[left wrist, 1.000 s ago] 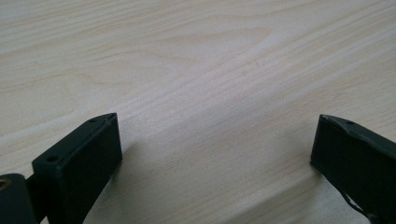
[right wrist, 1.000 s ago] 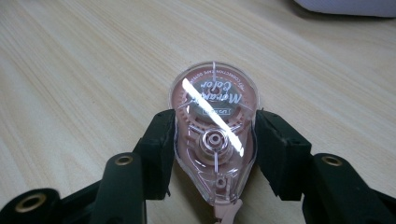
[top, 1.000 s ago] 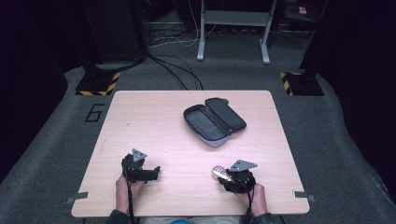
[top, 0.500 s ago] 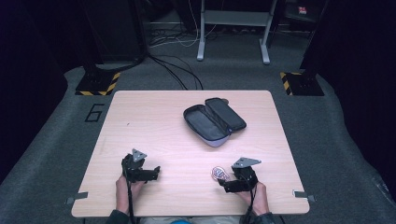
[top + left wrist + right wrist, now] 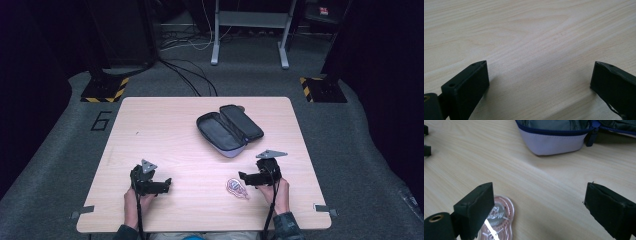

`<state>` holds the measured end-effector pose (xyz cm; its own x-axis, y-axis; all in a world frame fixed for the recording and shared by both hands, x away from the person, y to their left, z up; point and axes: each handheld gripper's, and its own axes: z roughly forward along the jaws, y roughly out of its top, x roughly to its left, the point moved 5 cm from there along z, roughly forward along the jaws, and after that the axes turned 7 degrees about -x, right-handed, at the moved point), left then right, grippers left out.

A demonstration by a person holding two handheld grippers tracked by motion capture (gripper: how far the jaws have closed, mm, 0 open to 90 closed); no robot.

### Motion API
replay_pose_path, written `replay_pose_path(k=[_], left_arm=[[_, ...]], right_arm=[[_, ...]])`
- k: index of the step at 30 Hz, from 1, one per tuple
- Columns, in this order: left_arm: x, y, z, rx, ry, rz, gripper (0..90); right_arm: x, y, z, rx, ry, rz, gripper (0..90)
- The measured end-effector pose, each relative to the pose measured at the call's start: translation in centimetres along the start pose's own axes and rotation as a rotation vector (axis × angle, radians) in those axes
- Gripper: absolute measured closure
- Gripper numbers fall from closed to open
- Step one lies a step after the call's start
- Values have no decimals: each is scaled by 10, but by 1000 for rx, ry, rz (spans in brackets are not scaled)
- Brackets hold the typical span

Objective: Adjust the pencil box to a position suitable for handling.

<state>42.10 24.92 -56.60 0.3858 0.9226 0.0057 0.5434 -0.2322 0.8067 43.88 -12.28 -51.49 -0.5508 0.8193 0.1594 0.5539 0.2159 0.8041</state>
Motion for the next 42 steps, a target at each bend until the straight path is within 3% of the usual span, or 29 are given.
replay_pose_path(k=[6, 7, 13, 15, 18, 23, 35, 38, 42], left_arm=[[0, 0, 0, 0, 0, 0, 18], [0, 0, 0, 0, 0, 0, 18], [0, 0, 0, 0, 0, 0, 18], [0, 0, 0, 0, 0, 0, 18], [0, 0, 0, 0, 0, 0, 18], [0, 0, 0, 0, 0, 0, 19], [0, 0, 0, 0, 0, 0, 19], [0, 0, 0, 0, 0, 0, 19], [0, 0, 0, 1, -1, 1, 19]], right_arm=[[-12, 12, 10, 22, -25, 26, 40], [-16, 16, 14, 31, -27, 53, 29], [-24, 28, 23, 14, -26, 80, 23], [-28, 36, 31, 26, -29, 109, 21], [-32, 41, 37, 24, -39, 109, 22], [-45, 51, 53, 27, -43, 173, 30], [-53, 65, 73, 17, -96, 210, 133], [-51, 67, 83, 42, -156, 215, 144], [-50, 68, 86, 51, -179, 203, 174]])
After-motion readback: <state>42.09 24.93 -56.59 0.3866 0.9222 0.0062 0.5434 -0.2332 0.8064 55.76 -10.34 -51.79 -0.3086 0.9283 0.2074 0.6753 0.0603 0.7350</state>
